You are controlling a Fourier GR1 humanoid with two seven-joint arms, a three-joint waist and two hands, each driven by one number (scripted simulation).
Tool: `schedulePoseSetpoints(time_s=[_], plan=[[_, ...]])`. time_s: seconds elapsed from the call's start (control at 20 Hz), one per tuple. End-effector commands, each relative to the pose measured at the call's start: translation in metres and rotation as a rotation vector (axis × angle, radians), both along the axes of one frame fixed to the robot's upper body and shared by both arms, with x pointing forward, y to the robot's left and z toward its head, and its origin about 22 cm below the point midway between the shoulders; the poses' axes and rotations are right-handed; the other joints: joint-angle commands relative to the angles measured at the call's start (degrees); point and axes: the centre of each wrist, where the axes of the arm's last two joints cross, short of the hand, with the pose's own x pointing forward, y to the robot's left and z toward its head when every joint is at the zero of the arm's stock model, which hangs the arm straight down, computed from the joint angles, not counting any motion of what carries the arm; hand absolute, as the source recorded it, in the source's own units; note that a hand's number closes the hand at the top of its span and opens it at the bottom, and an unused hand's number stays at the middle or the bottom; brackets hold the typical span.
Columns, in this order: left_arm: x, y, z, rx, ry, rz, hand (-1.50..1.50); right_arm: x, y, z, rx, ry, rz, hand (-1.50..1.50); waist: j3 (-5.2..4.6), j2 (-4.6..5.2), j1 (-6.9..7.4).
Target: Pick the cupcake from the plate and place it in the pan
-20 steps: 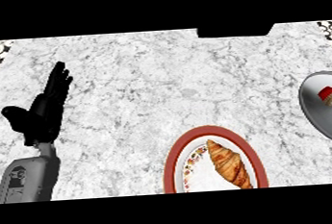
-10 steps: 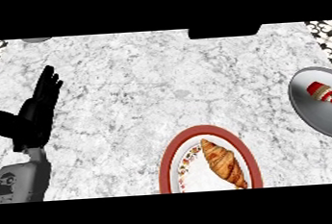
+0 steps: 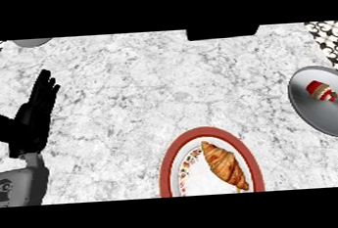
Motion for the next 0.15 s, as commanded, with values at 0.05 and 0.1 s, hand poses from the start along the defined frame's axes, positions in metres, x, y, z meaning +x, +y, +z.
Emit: schedulePoseSetpoints(time_s=[0.05, 0.1], plan=[[-0.005, -0.010, -0.002, 0.012, -0.011, -0.017, 0.00, -0.029, -0.012, 0.014, 0.118, -0.092, 0.212, -1.50, -0.01, 0.00, 0.50], [0.003, -0.008, 0.000, -0.006, -0.012, -0.011, 0.00, -0.034, -0.007, -0.004, 0.122, -0.111, 0.198, -1.50, -0.02, 0.13, 0.04]])
